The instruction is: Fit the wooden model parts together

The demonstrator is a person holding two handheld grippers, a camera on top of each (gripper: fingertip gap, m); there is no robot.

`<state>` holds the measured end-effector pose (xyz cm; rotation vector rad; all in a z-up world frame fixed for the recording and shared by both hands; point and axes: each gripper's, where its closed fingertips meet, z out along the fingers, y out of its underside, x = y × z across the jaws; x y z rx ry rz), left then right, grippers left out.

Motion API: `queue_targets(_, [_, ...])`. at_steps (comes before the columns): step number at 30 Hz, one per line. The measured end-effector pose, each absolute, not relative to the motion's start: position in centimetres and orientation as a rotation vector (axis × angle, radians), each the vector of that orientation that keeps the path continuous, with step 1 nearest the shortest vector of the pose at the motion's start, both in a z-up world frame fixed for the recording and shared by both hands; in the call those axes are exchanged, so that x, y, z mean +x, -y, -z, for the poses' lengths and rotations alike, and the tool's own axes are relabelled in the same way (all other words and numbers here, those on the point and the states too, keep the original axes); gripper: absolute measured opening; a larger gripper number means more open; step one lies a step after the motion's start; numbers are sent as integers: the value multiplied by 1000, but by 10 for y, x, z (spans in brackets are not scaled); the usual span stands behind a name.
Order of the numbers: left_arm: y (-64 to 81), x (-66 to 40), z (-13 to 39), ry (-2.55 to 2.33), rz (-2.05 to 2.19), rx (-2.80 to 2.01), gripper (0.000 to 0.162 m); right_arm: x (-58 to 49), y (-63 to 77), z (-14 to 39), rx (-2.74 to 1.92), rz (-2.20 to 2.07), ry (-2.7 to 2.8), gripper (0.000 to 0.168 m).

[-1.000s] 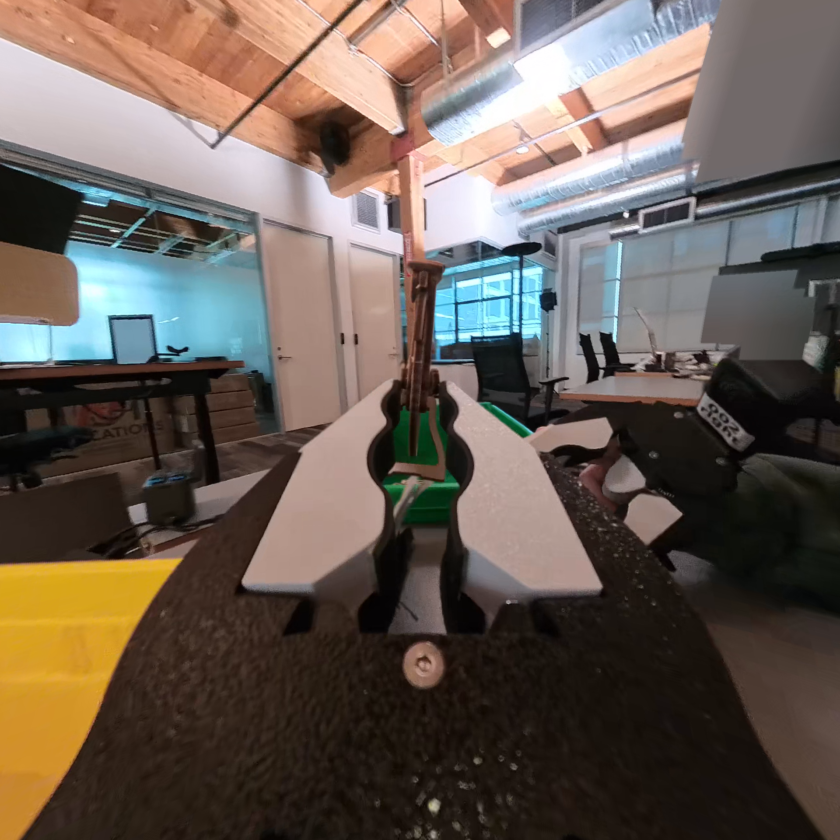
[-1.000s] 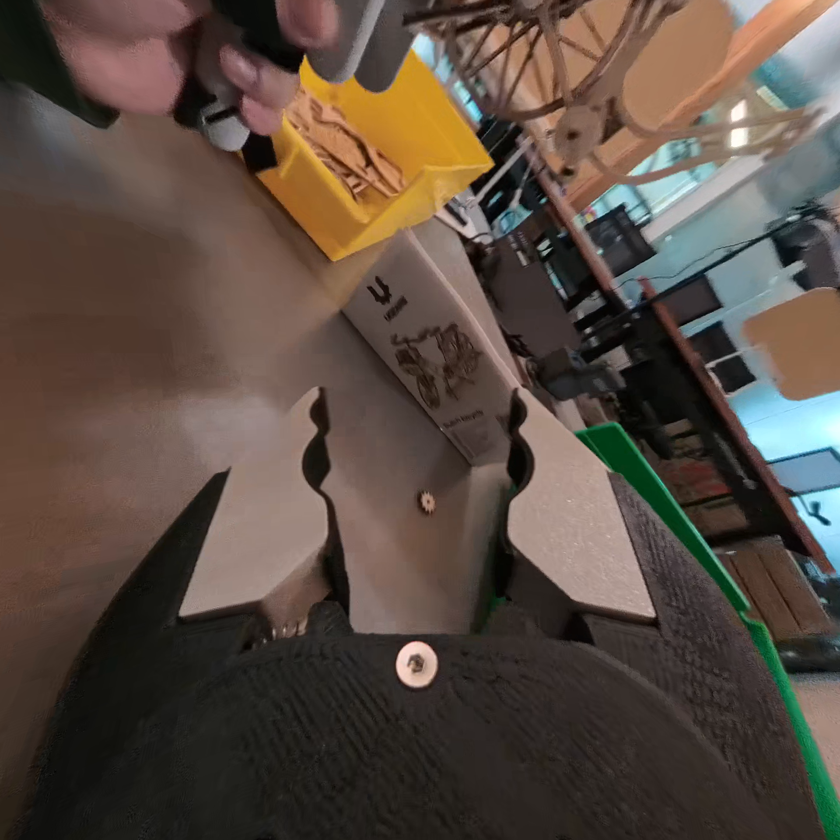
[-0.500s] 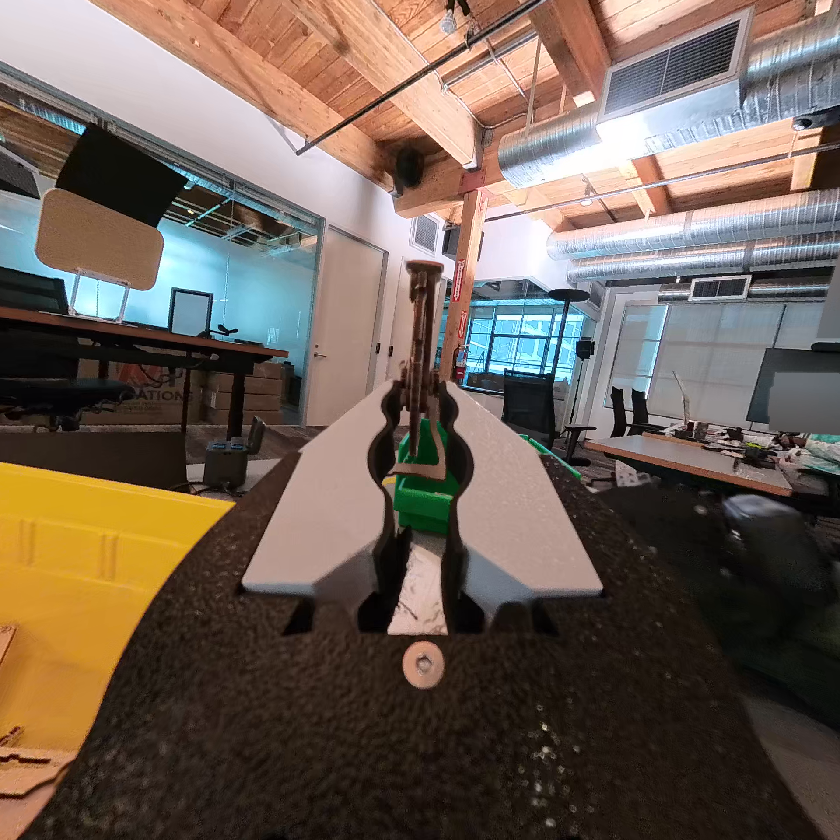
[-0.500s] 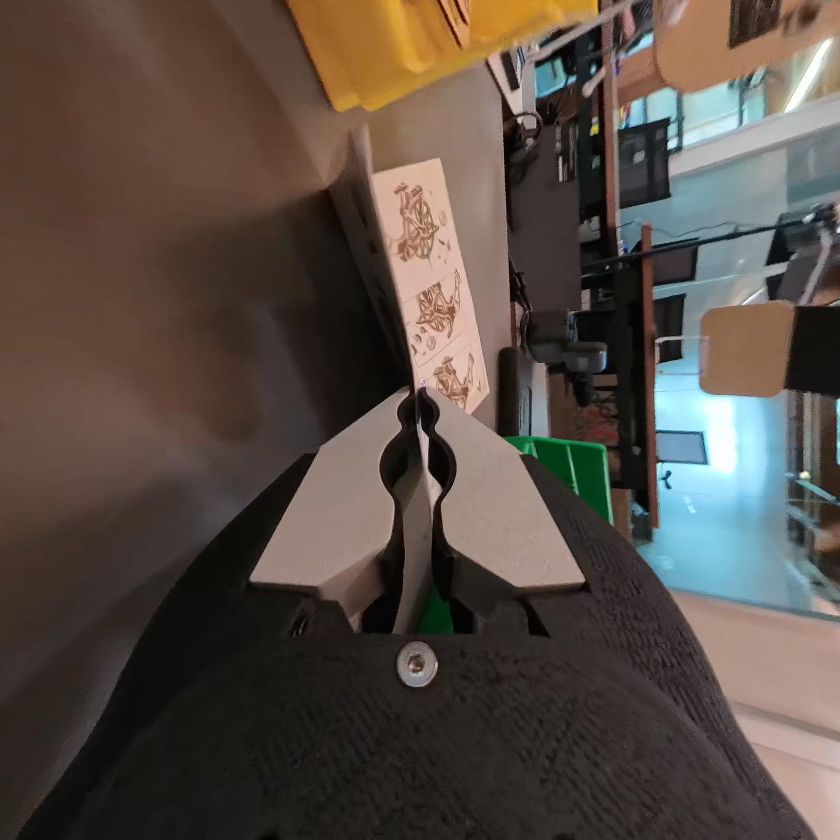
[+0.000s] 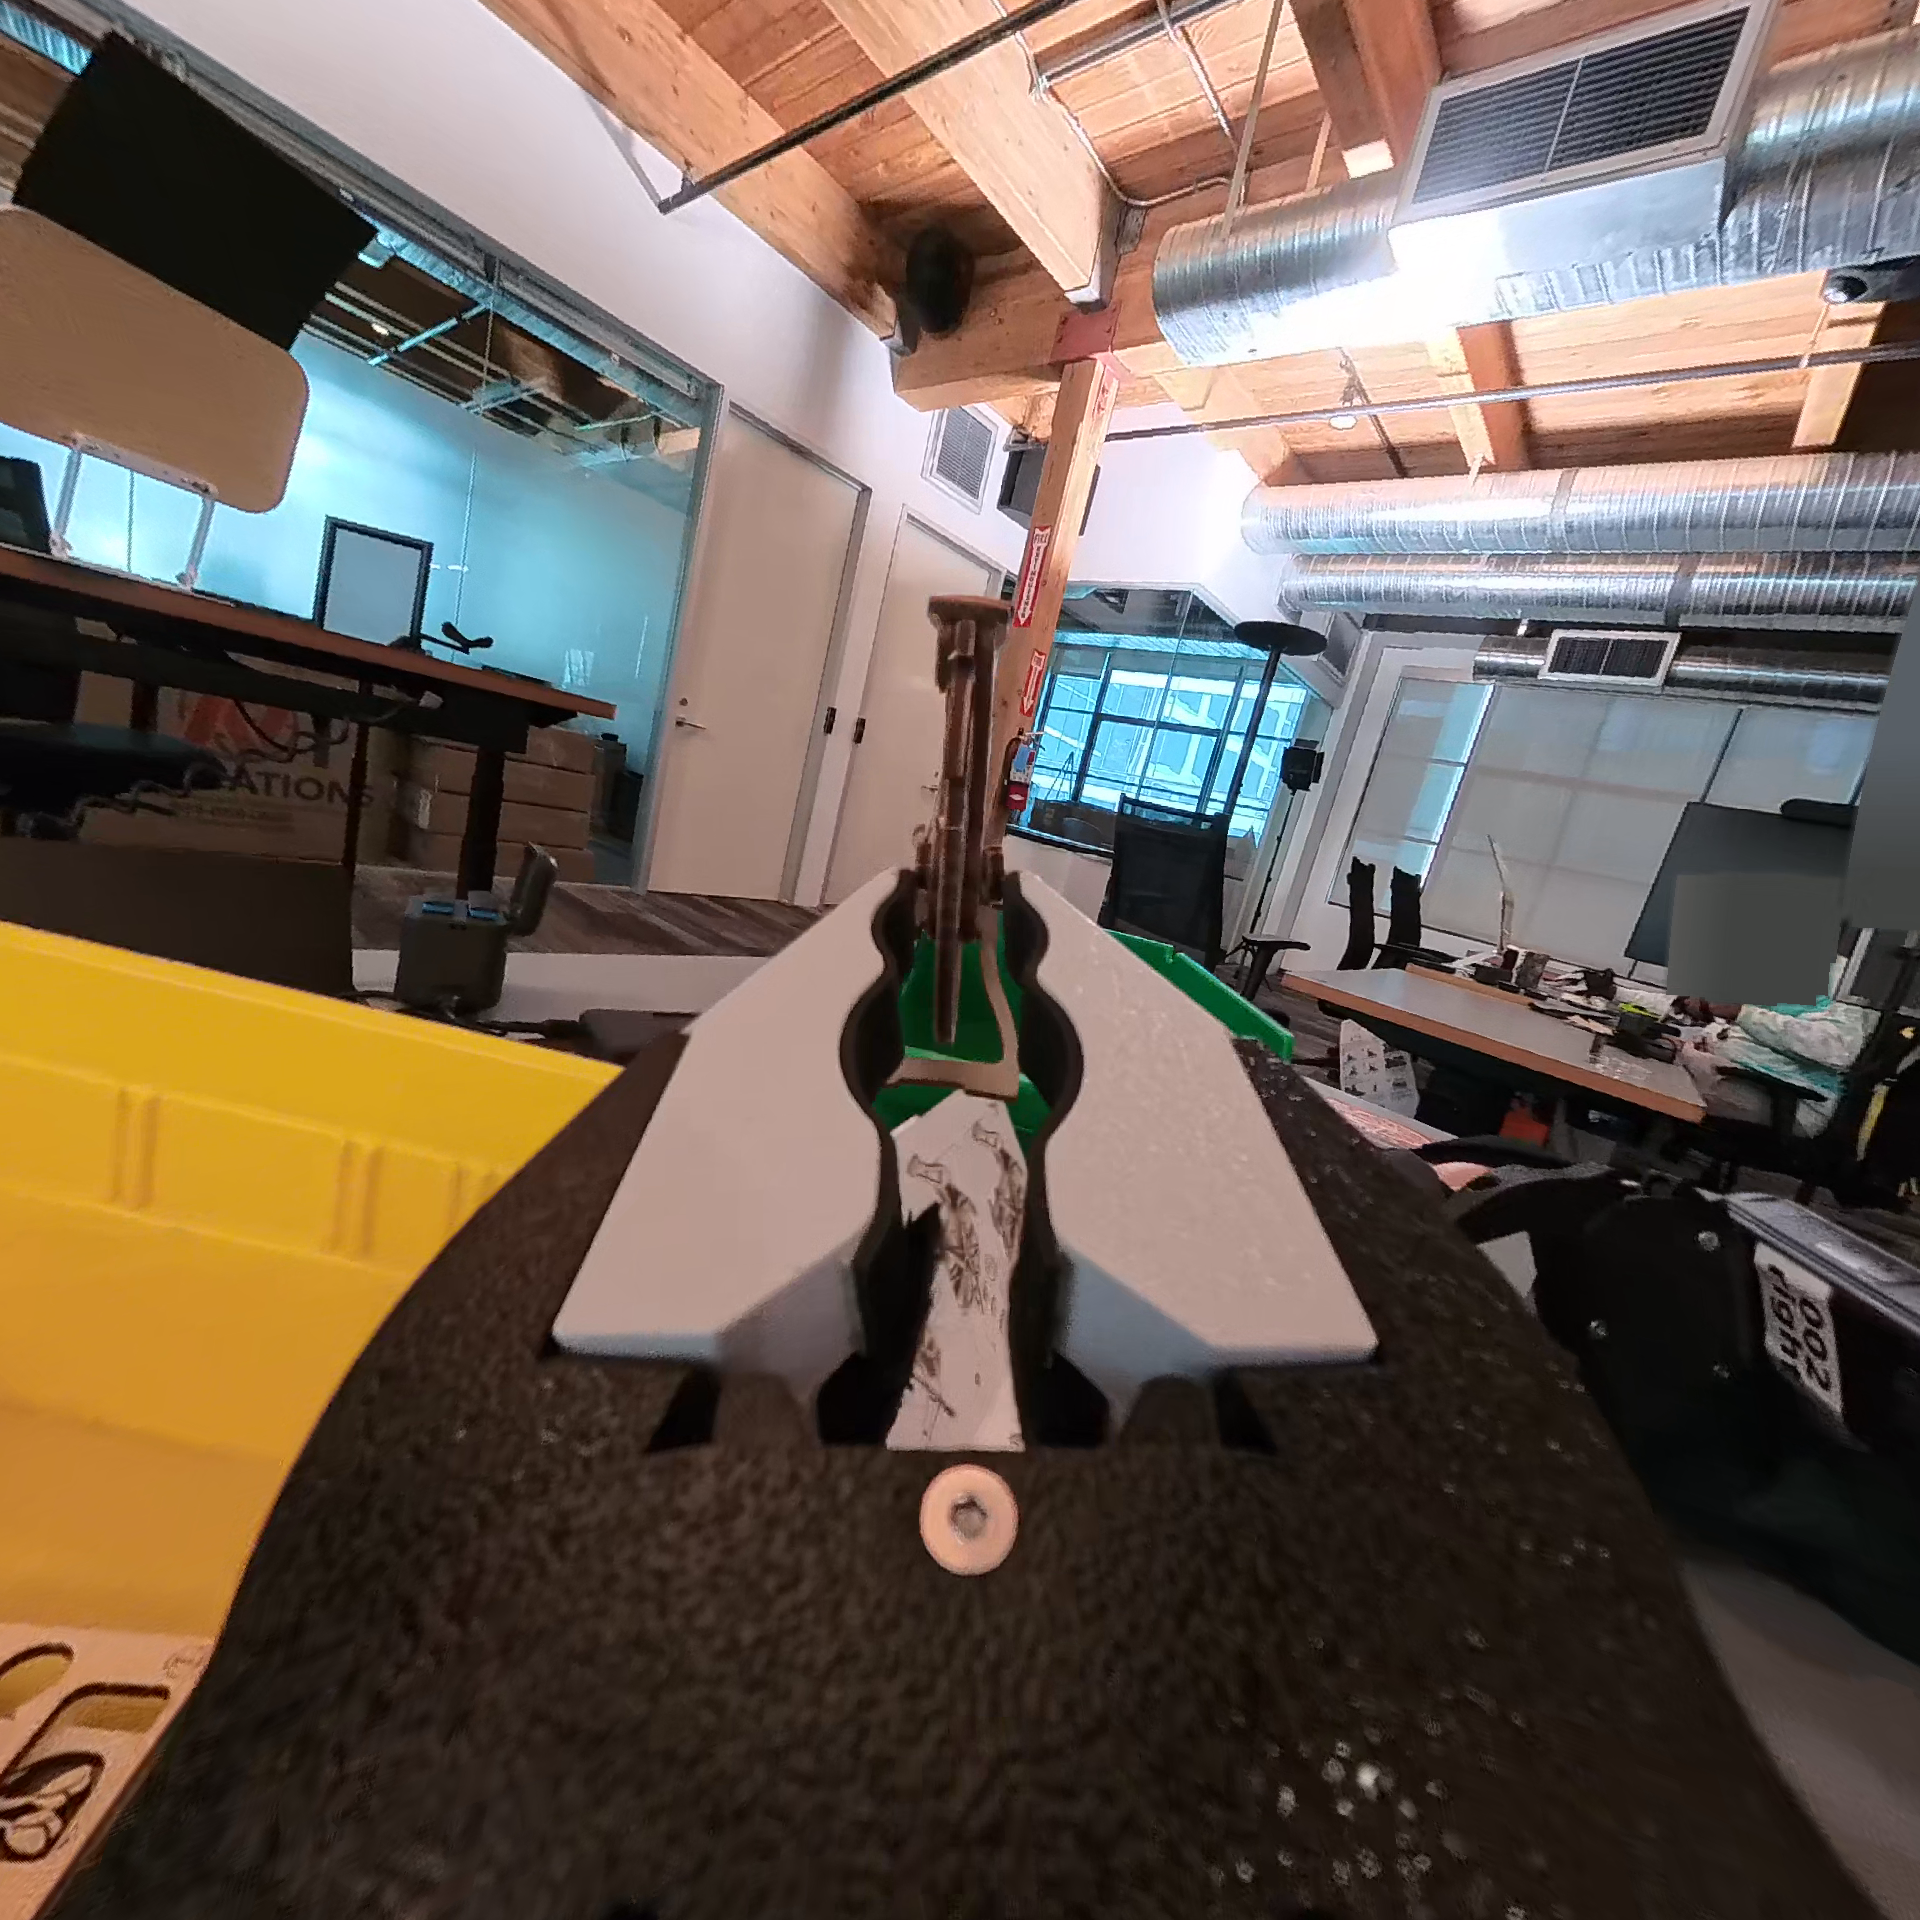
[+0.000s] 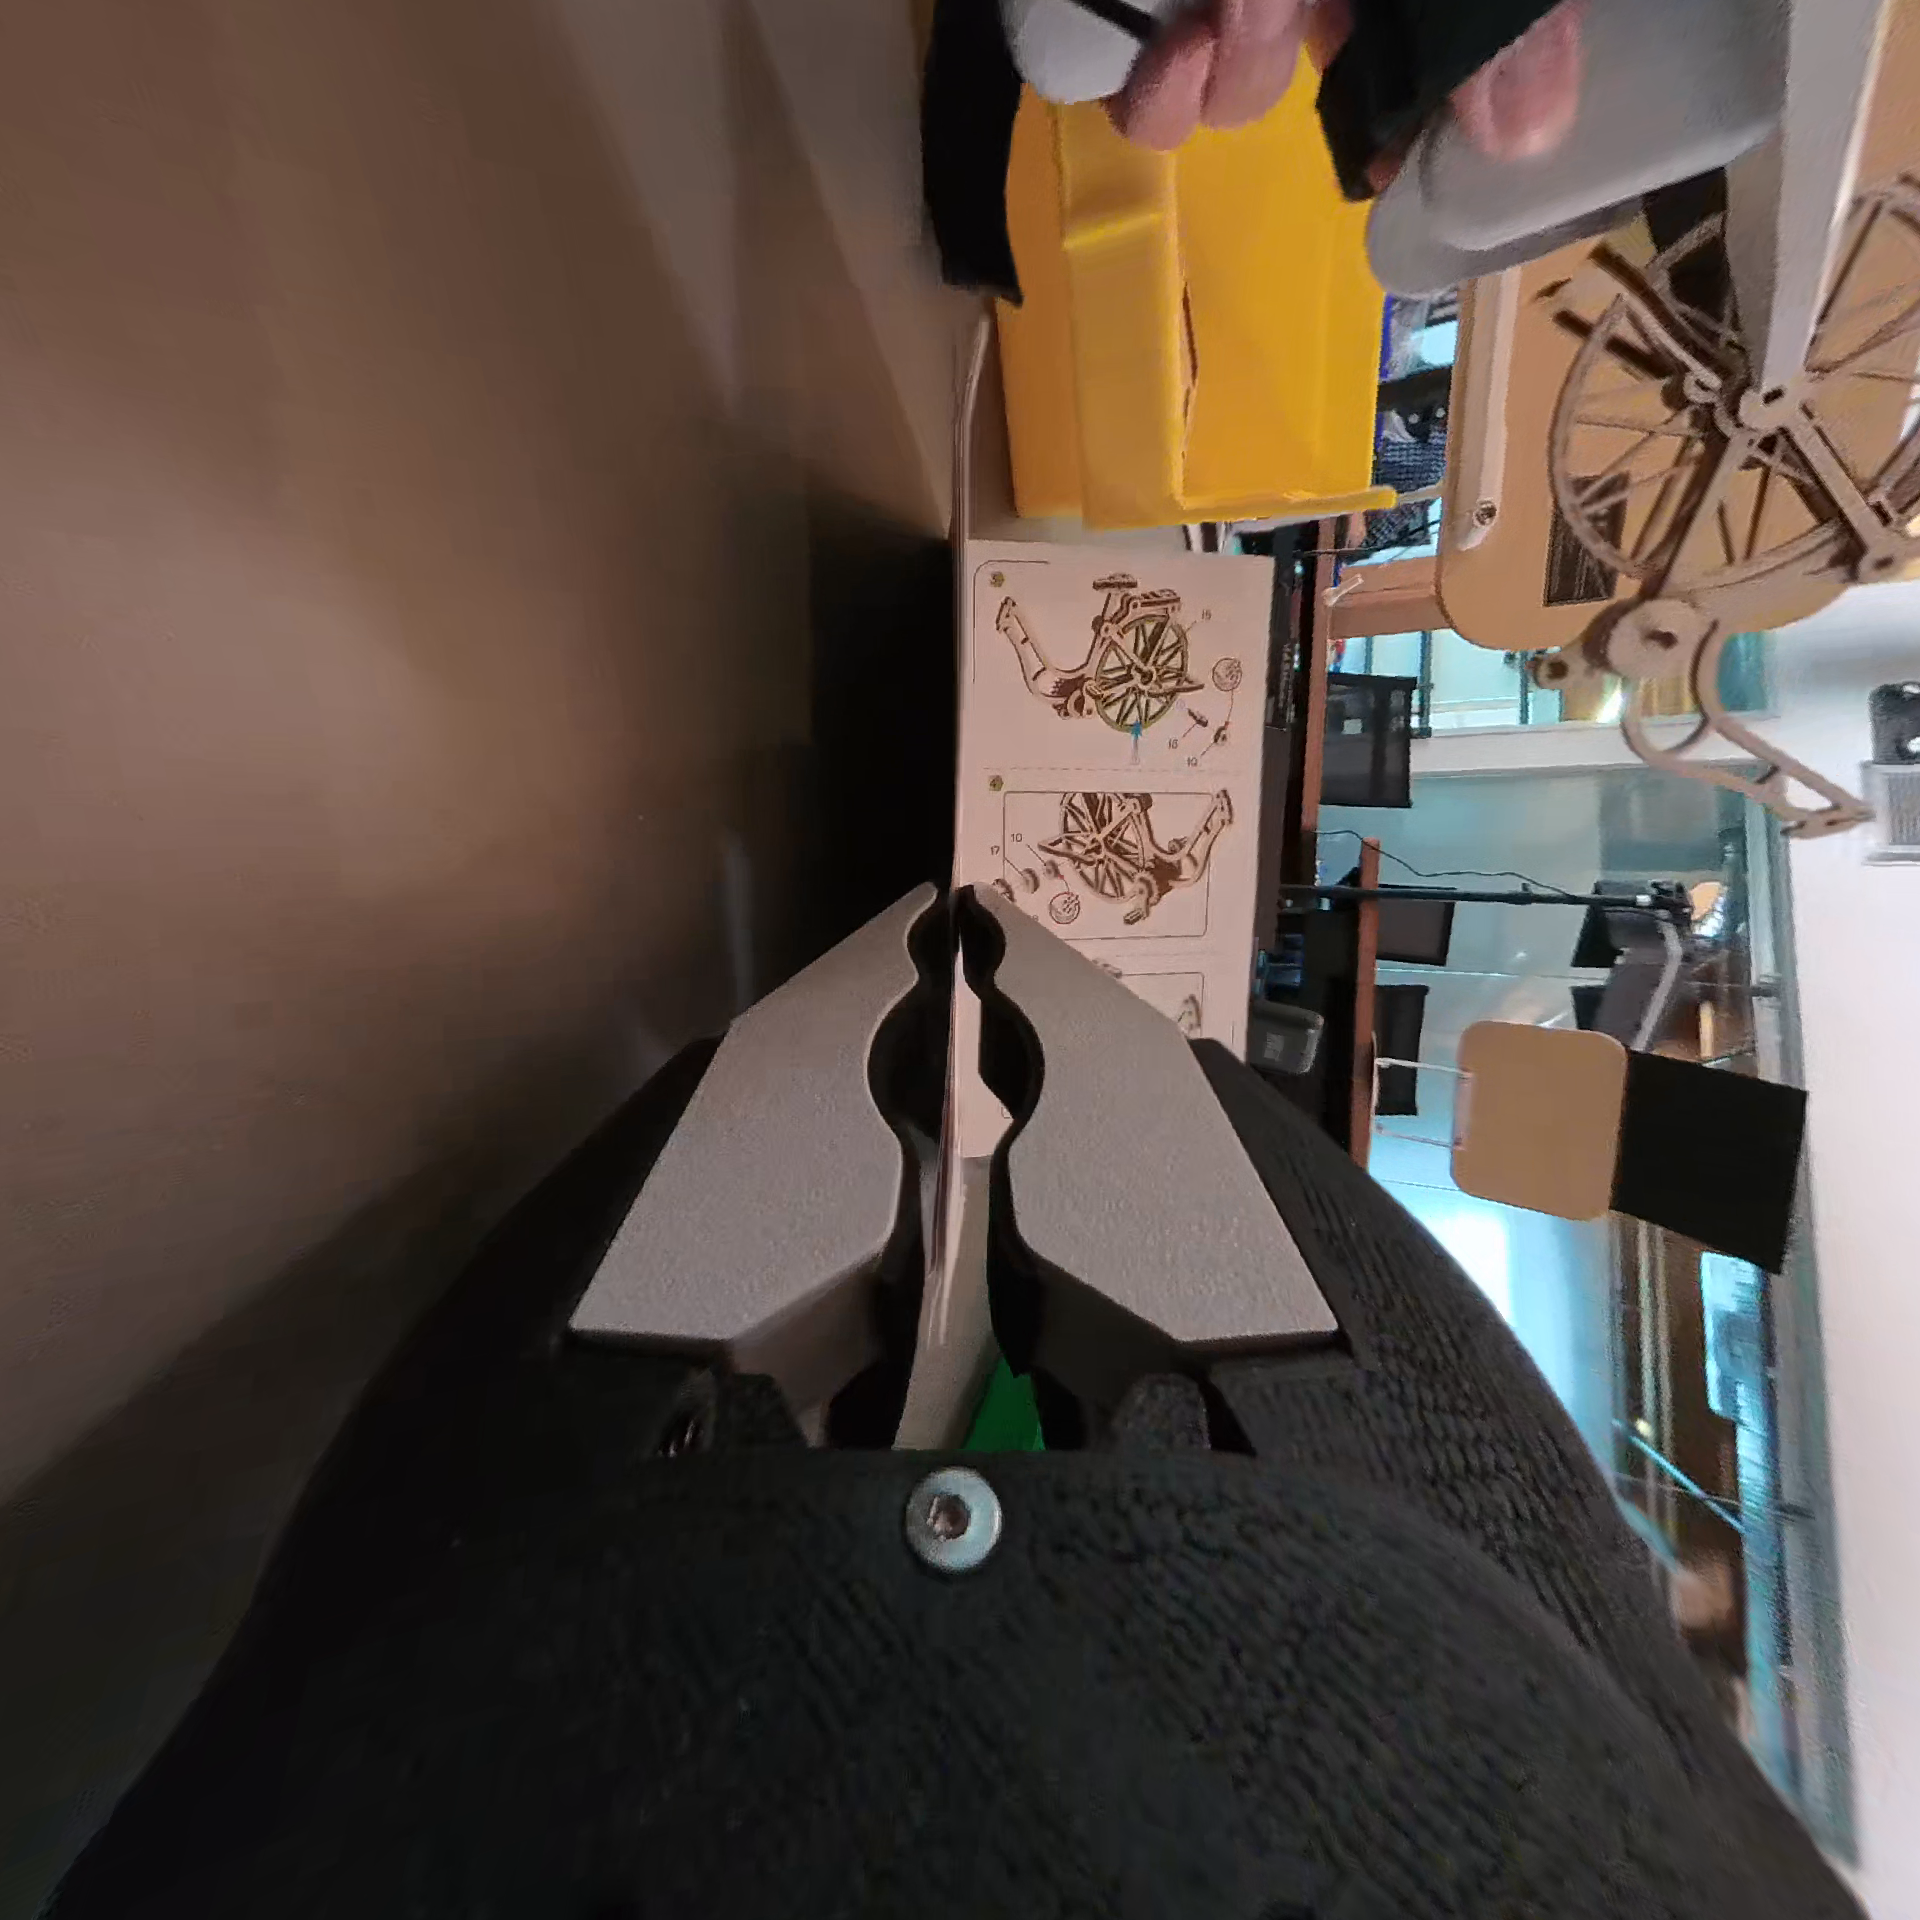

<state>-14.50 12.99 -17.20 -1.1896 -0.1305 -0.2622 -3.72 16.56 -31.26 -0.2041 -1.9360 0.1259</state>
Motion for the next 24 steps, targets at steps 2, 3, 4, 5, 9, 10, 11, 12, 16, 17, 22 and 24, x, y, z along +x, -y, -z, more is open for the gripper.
queue_targets(2, [-131,-146,173,139,273,-1192,14,-38,-167,312,-221,-140,1934,0])
queue_targets(3, [-131,-146,174,141,275,-1193,14,-38,-167,311,-223,-140,1931,0])
queue_targets(4, [-131,-146,174,142,276,-1194,14,-38,-167,311,-225,-140,1928,0])
queue_targets(5, [-131,-146,174,141,275,-1194,14,-38,-168,310,-226,-140,1926,0])
queue_targets(9, [-132,-145,175,139,278,-1199,14,-38,-168,310,-227,-142,1923,0])
queue_targets(10, [-132,-145,175,140,280,-1200,14,-38,-168,310,-227,-142,1923,0])
queue_targets(11, [-132,-146,175,141,281,-1201,14,-38,-168,310,-228,-143,1924,0])
queue_targets(12, [-132,-146,175,142,283,-1201,14,-38,-168,311,-229,-145,1925,0])
queue_targets(16, [-133,-145,176,143,288,-1204,14,-38,-169,311,-233,-146,1923,0])
queue_targets(17, [-133,-145,176,144,289,-1204,14,-38,-169,311,-234,-145,1923,0])
queue_targets(22, [-133,-145,177,146,293,-1205,14,-39,-170,311,-238,-138,1921,1])
queue_targets(24, [-133,-145,177,147,294,-1205,14,-39,-170,311,-238,-136,1919,1])
